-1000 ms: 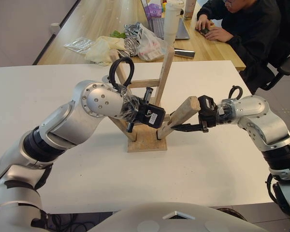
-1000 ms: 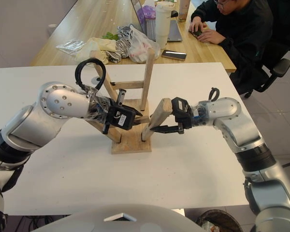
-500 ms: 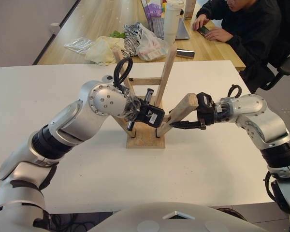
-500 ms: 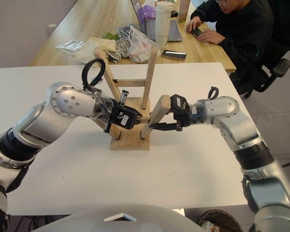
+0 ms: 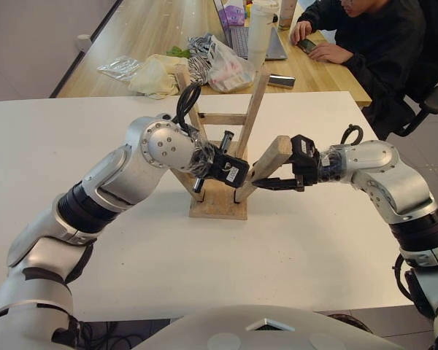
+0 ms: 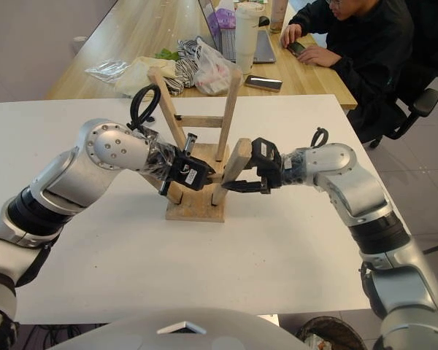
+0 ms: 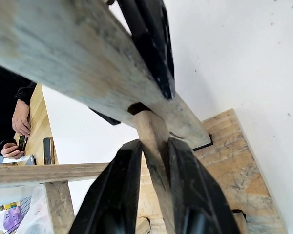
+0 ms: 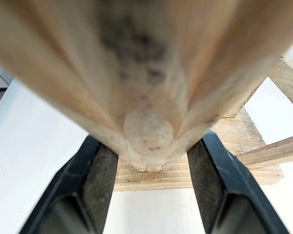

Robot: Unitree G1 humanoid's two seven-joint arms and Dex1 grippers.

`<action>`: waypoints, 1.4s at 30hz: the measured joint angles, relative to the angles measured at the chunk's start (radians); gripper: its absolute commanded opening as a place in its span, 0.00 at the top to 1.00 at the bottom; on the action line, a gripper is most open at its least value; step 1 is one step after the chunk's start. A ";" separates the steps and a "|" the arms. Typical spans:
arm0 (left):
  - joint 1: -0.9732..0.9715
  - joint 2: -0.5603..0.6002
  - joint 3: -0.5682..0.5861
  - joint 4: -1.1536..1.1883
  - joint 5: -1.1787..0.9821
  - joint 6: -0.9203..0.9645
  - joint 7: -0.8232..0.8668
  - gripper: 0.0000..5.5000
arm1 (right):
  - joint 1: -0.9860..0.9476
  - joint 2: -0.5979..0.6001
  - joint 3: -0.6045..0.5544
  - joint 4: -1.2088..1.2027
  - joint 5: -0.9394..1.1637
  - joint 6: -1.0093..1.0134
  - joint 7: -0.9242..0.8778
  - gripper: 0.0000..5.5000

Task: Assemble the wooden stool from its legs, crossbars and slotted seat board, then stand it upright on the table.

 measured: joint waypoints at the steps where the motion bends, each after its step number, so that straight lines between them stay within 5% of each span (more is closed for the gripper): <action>1: -0.002 -0.009 -0.001 0.009 0.005 0.000 -0.003 0.88 | -0.014 -0.001 0.008 -0.011 -0.003 0.026 -0.011 0.64; 15: -0.017 0.022 0.027 0.003 0.047 0.045 -0.032 0.88 | -0.195 0.047 0.131 0.035 -0.033 0.163 -0.056 0.64; 27: 0.010 0.093 0.142 0.027 -0.050 -0.044 -0.135 0.59 | -0.212 0.077 0.169 0.061 -0.039 0.128 -0.081 0.64; 32: -0.080 0.118 0.332 0.031 -0.226 -0.043 -0.176 0.59 | -0.206 0.076 0.170 0.055 -0.039 0.126 -0.092 0.64; 37: -0.331 0.028 0.650 0.250 -0.415 0.083 0.048 0.59 | -0.186 0.073 0.170 0.039 -0.047 0.105 -0.101 0.64; 42: -0.240 0.109 0.916 0.540 -0.564 0.018 0.020 0.59 | -0.113 0.072 0.123 0.033 -0.044 0.030 -0.100 0.64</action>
